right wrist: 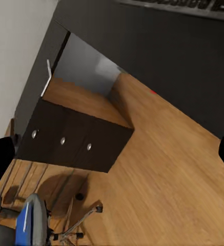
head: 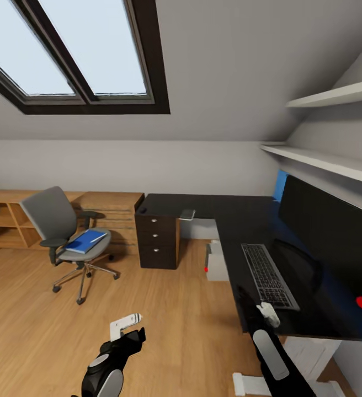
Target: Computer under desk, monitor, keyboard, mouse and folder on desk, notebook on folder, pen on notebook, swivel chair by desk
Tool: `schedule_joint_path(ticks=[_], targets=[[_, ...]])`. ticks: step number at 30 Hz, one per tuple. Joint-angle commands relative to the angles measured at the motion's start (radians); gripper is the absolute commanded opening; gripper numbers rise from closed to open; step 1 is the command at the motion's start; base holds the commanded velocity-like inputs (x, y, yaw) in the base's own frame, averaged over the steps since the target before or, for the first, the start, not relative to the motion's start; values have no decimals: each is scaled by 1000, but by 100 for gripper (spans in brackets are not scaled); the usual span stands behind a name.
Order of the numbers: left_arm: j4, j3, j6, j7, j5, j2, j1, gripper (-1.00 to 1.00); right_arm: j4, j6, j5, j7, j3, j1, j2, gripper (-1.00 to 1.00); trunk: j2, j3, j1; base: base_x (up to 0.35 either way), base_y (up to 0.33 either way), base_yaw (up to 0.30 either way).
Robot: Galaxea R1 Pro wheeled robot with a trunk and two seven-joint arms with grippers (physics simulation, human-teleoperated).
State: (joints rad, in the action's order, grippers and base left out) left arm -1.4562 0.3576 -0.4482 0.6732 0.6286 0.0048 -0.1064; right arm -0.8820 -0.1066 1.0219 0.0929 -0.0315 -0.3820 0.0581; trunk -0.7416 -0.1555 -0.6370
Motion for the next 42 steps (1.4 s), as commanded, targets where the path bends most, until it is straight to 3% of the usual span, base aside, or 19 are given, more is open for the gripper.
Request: schedule_joint_path(ticks=[1, 4, 8, 10, 14, 16, 19, 20, 22, 25, 27, 32, 35, 40, 42], targets=[[-1, 1, -2, 8, 7, 1, -1, 100, -1, -26, -5, 3, 0, -1, 3, 100, -1, -2, -1, 255, 242, 0], [-1, 1, -2, 8, 6, 1, -1, 100, 0, -108, -60, 6, 1, -1, 11, 100, -1, -2, -1, 267, 230, 0], [-1, 1, -2, 8, 6, 1, -1, 100, -1, -142, -96, 8, 4, -1, 13, 100, -1, -2, -1, 275, 222, 0], [-1, 1, -2, 8, 6, 1, -1, 100, -3, -149, -111, 12, 26, -1, 13, 100, -1, -2, -1, 279, 219, 0], [-1, 1, -2, 8, 6, 1, -1, 100, -8, -138, -133, 70, 128, -2, 13, 100, -1, -2, -1, 280, 218, 0], [-1, 1, -2, 8, 6, 1, -1, 100, -25, -97, -138, 141, 175, -2, 12, 100, -1, -2, -1, 280, 218, 0], [-1, 1, -2, 8, 6, 1, -1, 100, -63, -21, -142, 228, 205, -3, 12, 100, -1, -2, -1, 280, 217, 0], [-1, 1, -2, 8, 6, 1, -1, 100, -95, 44, -146, 291, 216, -4, 11, 100, -1, -2, -1, 280, 217, 0], [-1, 1, -2, 8, 6, 1, -1, 100, -129, 116, -154, 352, 224, -4, 10, 100, -1, -2, -1, 280, 216, 0], [-1, 1, -2, 8, 6, 1, -1, 100, -201, 267, -199, 472, 231, -4, 8, 100, -1, -2, -1, 280, 216, 0], [-1, 1, -3, 8, 6, 1, -1, 100, -231, 306, -240, 508, 233, -4, 7, 100, -1, -2, -1, 280, 215, 0], [-1, 1, -3, 8, 6, 1, -1, 100, -257, 263, -328, 542, 236, -5, 9, 100, -1, -2, -1, 280, 215, 0], [-1, 1, -3, 8, 6, 1, -1, 100, -260, 255, -343, 549, 247, -5, 9, 100, -1, -2, -1, 280, 212, 0], [-1, 1, -2, 9, 7, 0, -1, 100, -261, 315, -376, 573, 302, -5, 9, 100, -1, -2, -1, 272, 185, 0], [-1, 2, -2, 9, 8, 0, -1, 100, -262, 344, -430, 603, 318, -5, 10, 100, -1, -2, -1, 267, 169, 0]])
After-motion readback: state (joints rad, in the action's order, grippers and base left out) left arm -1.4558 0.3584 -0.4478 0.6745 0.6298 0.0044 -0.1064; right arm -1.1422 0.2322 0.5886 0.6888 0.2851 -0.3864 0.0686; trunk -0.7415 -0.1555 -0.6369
